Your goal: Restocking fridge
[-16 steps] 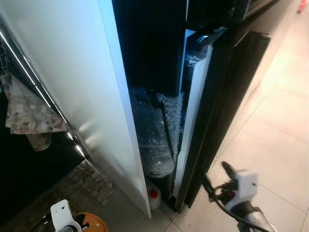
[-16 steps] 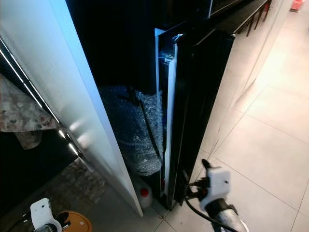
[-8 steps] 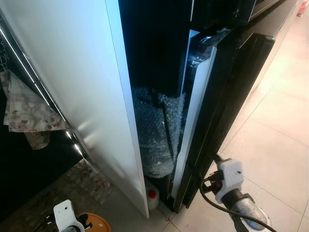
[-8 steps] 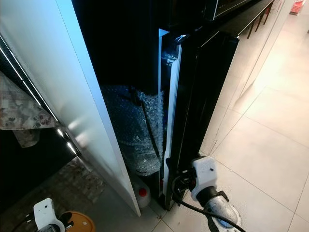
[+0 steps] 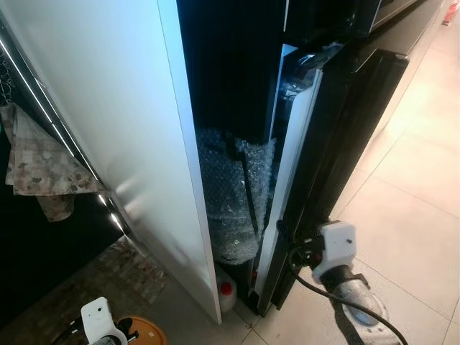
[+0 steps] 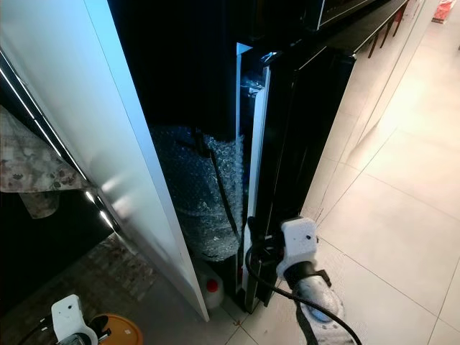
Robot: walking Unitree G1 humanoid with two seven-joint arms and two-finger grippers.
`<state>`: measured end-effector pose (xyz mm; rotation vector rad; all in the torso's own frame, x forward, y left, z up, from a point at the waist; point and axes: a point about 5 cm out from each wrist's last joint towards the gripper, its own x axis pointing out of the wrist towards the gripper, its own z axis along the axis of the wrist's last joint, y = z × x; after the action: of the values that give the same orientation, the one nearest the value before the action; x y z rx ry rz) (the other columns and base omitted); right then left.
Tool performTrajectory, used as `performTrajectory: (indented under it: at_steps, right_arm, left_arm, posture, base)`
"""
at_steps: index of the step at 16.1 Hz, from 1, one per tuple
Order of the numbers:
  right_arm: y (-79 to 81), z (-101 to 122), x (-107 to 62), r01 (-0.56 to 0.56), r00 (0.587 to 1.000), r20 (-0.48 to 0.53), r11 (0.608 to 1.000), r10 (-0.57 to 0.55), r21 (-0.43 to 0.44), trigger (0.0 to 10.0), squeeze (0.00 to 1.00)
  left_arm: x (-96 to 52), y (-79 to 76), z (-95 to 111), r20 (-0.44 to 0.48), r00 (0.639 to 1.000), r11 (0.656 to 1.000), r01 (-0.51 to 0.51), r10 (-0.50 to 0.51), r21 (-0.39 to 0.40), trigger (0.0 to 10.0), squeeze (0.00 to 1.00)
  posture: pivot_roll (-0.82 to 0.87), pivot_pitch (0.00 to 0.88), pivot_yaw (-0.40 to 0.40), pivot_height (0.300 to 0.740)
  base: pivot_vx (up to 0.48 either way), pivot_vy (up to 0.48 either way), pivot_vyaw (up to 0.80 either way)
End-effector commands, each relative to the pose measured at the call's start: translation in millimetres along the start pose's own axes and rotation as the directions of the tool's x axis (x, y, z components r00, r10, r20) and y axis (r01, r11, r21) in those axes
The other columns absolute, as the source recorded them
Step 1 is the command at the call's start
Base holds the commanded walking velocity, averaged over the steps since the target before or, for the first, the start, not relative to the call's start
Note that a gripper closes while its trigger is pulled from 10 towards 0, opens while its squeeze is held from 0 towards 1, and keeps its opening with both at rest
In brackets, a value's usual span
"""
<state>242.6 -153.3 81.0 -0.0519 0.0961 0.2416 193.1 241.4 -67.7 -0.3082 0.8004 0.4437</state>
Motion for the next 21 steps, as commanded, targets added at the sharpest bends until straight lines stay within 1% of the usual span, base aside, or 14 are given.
performTrajectory:
  at_steps: [1, 3, 4, 6, 9, 13, 14, 18, 20, 21]
  right_arm:
    - [1.0, -1.9, 0.6, 0.008, 1.0, -0.014, 1.0, -0.008, -0.001, 10.0, 0.0]
    - [2.0, -1.6, 1.4, 0.011, 1.0, -0.013, 1.0, -0.011, -0.021, 10.0, 0.0]
    - [2.4, -1.3, 1.6, 0.013, 1.0, -0.009, 1.0, -0.013, -0.005, 10.0, 0.0]
    - [-1.2, 0.7, 2.3, 0.052, 0.999, -0.001, 0.999, -0.052, -0.013, 10.0, 0.0]
    - [-9.7, 2.8, 1.7, 0.141, 0.99, 0.008, 0.989, -0.14, -0.036, 10.0, 0.0]
    - [-16.2, 4.1, -2.1, 0.199, 0.98, 0.02, 0.979, -0.198, -0.039, 10.0, 0.0]
    - [-19.5, 4.2, -4.6, 0.234, 0.972, 0.027, 0.971, -0.233, -0.047, 10.0, 0.0]
    - [-28.2, 3.6, -10.7, 0.3, 0.954, 0.031, 0.952, -0.299, -0.053, 10.0, 0.0]
    - [-36.9, -5.3, -20.3, 0.334, 0.942, 0.002, 0.94, -0.335, -0.072, 10.0, 0.0]
    - [-38.3, -6.5, -21.6, 0.339, 0.94, -0.002, 0.937, -0.341, -0.078, 10.0, 0.0]
  left_arm:
    - [-0.8, 2.3, -3.0, -0.005, 1.0, 1.0, -0.012, 0.012, 0.014, 10.0, 0.0]
    - [-1.3, 2.4, -5.4, -0.01, 1.0, 1.0, -0.011, 0.011, 0.014, 10.0, 0.0]
    - [-1.4, 2.6, -5.9, -0.011, 1.0, 1.0, -0.011, 0.011, 0.014, 10.0, 0.0]
    - [-1.5, 3.3, -6.5, -0.014, 1.0, 1.0, -0.012, 0.012, 0.012, 10.0, 0.0]
    - [-1.4, 3.4, -6.0, -0.012, 1.0, 1.0, -0.013, 0.013, 0.014, 10.0, 0.0]
    - [-1.3, 2.8, -5.5, -0.011, 1.0, 1.0, -0.011, 0.011, 0.013, 10.0, 0.0]
    - [-1.3, 2.2, -5.9, -0.012, 1.0, 1.0, -0.009, 0.01, 0.014, 10.0, 0.0]
    - [-1.1, 1.1, -5.3, -0.012, 1.0, 1.0, -0.005, 0.006, 0.021, 10.0, 0.0]
    - [-1.1, 1.2, -5.1, -0.011, 1.0, 1.0, -0.006, 0.007, 0.026, 10.0, 0.0]
    - [-1.1, 1.4, -5.1, -0.012, 1.0, 1.0, -0.007, 0.007, 0.026, 10.0, 0.0]
  posture:
    - [-0.12, 0.0, 0.039, 0.74]
    - [-0.12, 0.0, 0.038, 0.74]
    - [-0.12, 0.0, 0.037, 0.74]
    - [-0.12, 0.0, 0.037, 0.74]
    - [-0.12, 0.0, 0.035, 0.74]
    - [-0.12, 0.0, 0.035, 0.74]
    - [-0.12, 0.0, 0.035, 0.74]
    - [-0.13, 0.0, 0.041, 0.74]
    - [-0.13, 0.0, 0.042, 0.74]
    - [-0.13, 0.0, 0.042, 0.74]
  base:
    - [0.0, 0.0, 0.0]
    - [0.0, 0.0, 0.0]
    - [0.0, 0.0, 0.0]
    - [0.0, 0.0, 0.0]
    - [0.0, 0.0, 0.0]
    - [0.0, 0.0, 0.0]
    - [0.0, 0.0, 0.0]
    - [0.0, 0.0, 0.0]
    - [0.0, 0.0, 0.0]
    - [0.0, 0.0, 0.0]
